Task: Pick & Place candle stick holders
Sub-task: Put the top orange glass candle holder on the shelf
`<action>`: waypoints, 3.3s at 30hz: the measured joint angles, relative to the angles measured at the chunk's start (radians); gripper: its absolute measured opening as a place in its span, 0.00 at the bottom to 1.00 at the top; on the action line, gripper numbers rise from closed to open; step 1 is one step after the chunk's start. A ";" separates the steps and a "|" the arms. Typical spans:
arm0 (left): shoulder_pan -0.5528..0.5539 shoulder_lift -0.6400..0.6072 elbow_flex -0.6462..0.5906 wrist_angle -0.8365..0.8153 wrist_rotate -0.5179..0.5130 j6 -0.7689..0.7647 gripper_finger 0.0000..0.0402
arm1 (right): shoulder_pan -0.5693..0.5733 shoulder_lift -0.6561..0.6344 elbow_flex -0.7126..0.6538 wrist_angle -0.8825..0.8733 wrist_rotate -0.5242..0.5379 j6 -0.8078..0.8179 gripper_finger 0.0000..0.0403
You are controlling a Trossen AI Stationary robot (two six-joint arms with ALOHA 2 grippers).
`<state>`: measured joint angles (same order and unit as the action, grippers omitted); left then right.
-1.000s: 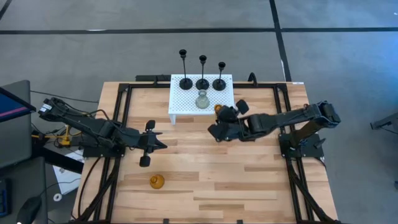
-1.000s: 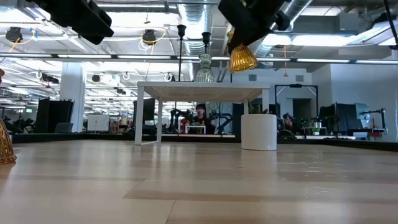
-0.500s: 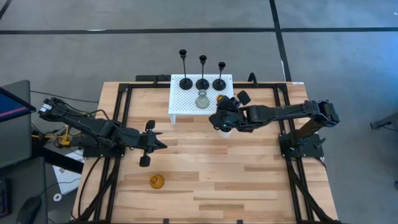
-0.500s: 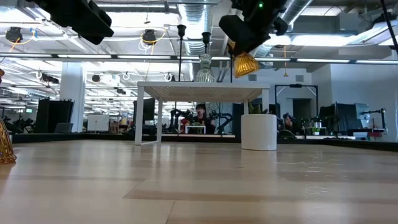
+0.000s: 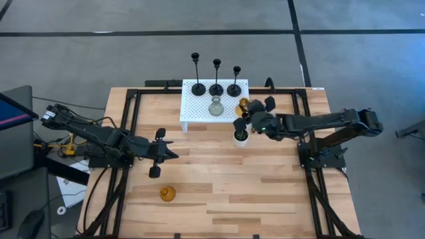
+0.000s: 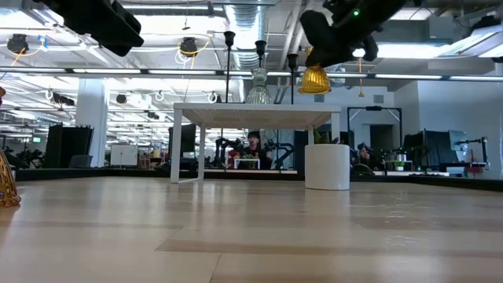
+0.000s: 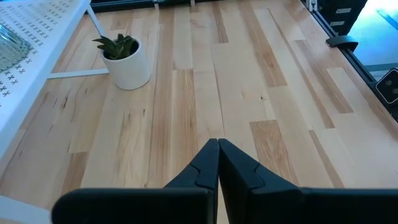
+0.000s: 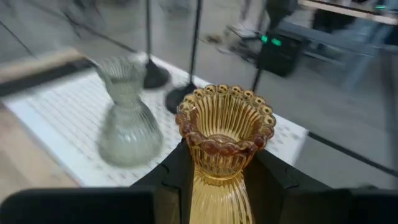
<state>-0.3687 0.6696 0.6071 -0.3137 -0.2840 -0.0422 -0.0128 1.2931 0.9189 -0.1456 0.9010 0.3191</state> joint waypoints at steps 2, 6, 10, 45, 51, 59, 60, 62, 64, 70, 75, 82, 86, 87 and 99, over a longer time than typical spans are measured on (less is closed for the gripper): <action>0.000 0.000 0.000 0.001 0.000 0.000 0.02 | -0.027 -0.028 -0.056 0.134 -0.058 -0.049 0.24; 0.000 0.000 0.000 0.002 0.000 0.000 0.02 | -0.101 -0.029 -0.107 0.241 -0.181 -0.065 0.24; 0.000 0.000 0.000 0.003 0.000 0.000 0.02 | -0.145 0.008 -0.107 0.268 -0.236 -0.059 0.24; 0.000 0.000 0.000 0.004 0.000 0.008 0.02 | -0.187 0.056 -0.107 0.274 -0.355 -0.056 0.49; 0.000 0.000 0.000 0.004 0.000 0.008 0.02 | -0.184 0.055 -0.107 0.322 -0.359 -0.089 0.69; 0.000 0.000 0.000 0.003 0.000 0.007 0.02 | -0.184 0.046 -0.070 0.386 -0.432 -0.174 0.73; 0.000 0.000 0.000 0.003 0.000 0.007 0.02 | -0.184 0.046 -0.059 0.389 -0.432 -0.196 0.73; 0.000 0.000 0.000 0.003 0.000 0.007 0.02 | -0.179 0.046 -0.038 0.387 -0.431 -0.233 0.73; 0.000 0.000 0.000 0.003 0.000 0.004 0.02 | -0.177 0.046 -0.015 0.386 -0.431 -0.267 0.73; 0.000 0.000 0.000 0.000 0.000 0.002 0.02 | -0.167 0.038 0.067 0.287 -0.428 -0.293 0.72; 0.000 0.000 0.000 0.000 0.000 0.000 0.02 | -0.105 0.039 0.162 0.018 -0.429 -0.221 0.60; 0.000 0.000 0.000 0.000 0.000 0.003 0.02 | -0.014 0.039 0.189 -0.201 -0.388 -0.145 0.14; 0.000 0.000 0.000 0.000 0.000 0.003 0.02 | -0.022 0.055 0.190 -0.231 -0.379 -0.113 0.04; 0.000 0.000 0.000 0.000 0.000 0.003 0.02 | -0.030 0.061 0.189 -0.238 -0.379 -0.101 0.03; 0.000 0.000 0.000 0.000 0.000 0.003 0.02 | -0.098 0.202 0.189 -0.215 -0.406 -0.108 0.00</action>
<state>-0.3688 0.6694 0.6067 -0.3141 -0.2844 -0.0387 -0.1111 1.4954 1.1080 -0.3601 0.4954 0.2114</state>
